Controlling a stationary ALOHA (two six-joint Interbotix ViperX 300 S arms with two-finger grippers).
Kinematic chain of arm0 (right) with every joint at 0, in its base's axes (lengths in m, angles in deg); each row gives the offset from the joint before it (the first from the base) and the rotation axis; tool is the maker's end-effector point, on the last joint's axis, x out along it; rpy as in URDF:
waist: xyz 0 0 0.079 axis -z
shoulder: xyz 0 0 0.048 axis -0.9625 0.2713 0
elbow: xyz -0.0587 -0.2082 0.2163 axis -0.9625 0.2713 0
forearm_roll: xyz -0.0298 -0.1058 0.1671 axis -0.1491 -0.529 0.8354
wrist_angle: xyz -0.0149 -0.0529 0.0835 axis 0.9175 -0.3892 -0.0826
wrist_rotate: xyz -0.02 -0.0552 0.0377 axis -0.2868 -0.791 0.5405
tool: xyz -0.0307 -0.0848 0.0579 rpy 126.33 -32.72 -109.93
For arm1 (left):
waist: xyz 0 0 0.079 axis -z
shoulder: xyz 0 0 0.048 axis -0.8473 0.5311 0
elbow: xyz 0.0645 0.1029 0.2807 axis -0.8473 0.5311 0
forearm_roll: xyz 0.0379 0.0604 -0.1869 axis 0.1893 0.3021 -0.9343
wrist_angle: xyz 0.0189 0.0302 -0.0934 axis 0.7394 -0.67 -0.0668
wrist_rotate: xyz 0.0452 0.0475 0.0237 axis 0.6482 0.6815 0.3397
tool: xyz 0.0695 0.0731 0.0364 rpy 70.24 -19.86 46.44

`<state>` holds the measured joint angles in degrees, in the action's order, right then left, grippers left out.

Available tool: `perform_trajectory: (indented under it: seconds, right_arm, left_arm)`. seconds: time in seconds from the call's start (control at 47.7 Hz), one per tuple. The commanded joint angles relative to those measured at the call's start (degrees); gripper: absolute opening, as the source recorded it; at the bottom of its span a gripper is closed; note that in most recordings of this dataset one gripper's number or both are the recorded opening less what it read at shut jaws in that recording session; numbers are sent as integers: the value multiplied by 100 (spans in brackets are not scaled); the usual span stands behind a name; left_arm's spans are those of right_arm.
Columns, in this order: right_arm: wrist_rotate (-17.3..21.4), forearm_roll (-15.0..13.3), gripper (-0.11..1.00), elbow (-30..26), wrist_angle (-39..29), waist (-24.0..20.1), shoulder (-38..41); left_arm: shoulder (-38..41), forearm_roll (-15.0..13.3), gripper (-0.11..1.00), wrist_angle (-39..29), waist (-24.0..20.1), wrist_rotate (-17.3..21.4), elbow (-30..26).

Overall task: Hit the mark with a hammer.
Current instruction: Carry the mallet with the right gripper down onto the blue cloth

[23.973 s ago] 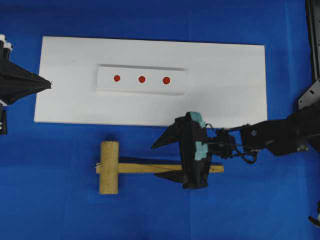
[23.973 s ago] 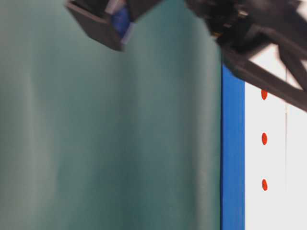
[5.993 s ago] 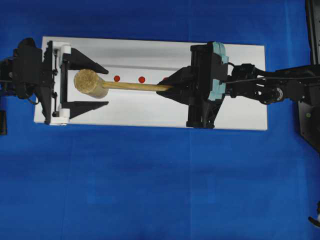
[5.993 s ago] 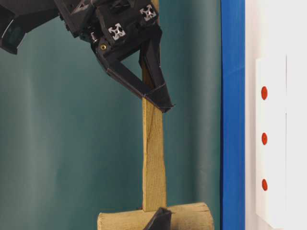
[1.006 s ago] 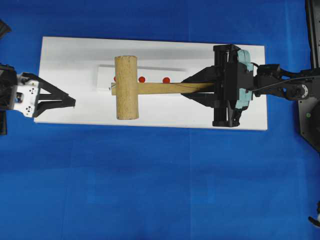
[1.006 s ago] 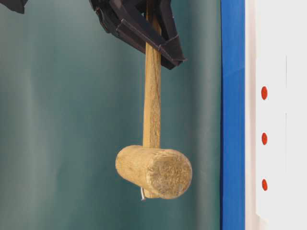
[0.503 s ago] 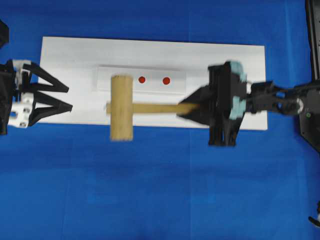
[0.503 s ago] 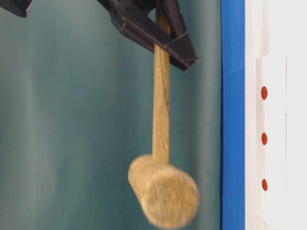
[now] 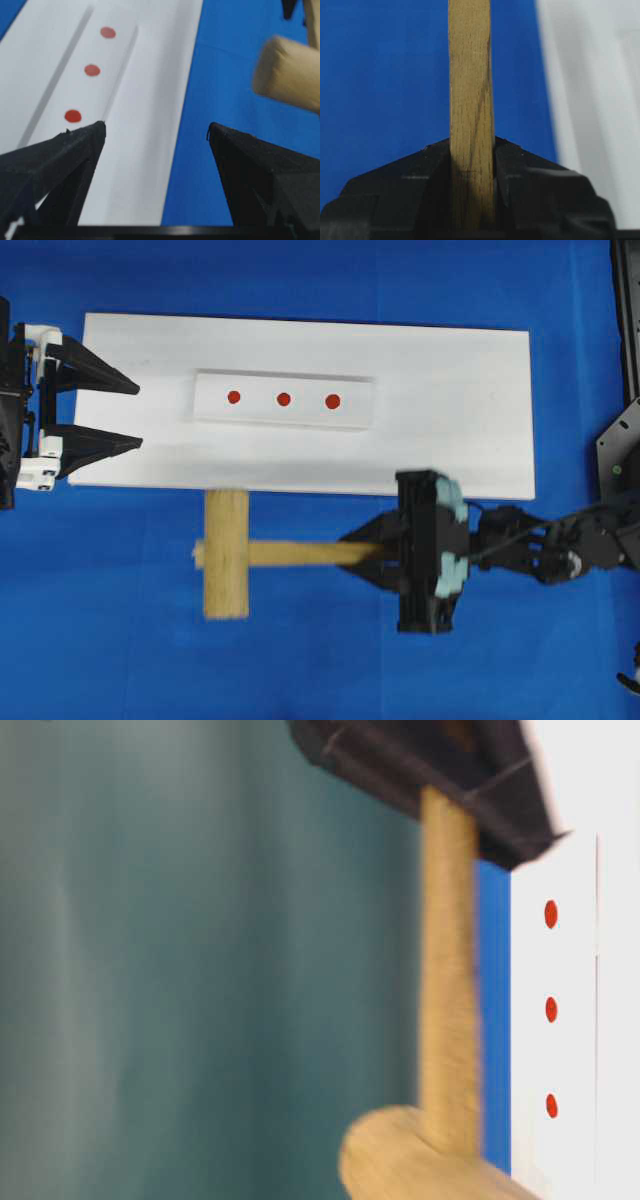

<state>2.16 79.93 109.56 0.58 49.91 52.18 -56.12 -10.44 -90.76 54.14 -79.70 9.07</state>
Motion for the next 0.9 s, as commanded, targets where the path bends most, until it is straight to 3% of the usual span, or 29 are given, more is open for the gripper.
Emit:
perform_trajectory:
  seconds: [0.0, 0.293, 0.566, 0.88]
  right_arm:
    - [9, 44, 8, -272, 114, -70, 44]
    - [26, 53, 8, -387, 149, -88, 448]
    - [35, 114, 8, -756, 114, -79, 1336]
    - [35, 396, 8, -984, 88, -79, 1960]
  left_arm:
    - [-35, -9, 79, 70, -35, 35, -44]
    - [-202, -35, 79, 70, -26, 35, 9]
    - [-237, -35, 79, 70, -62, 35, 26]
    - [-237, -35, 79, 70, -211, 62, 62]
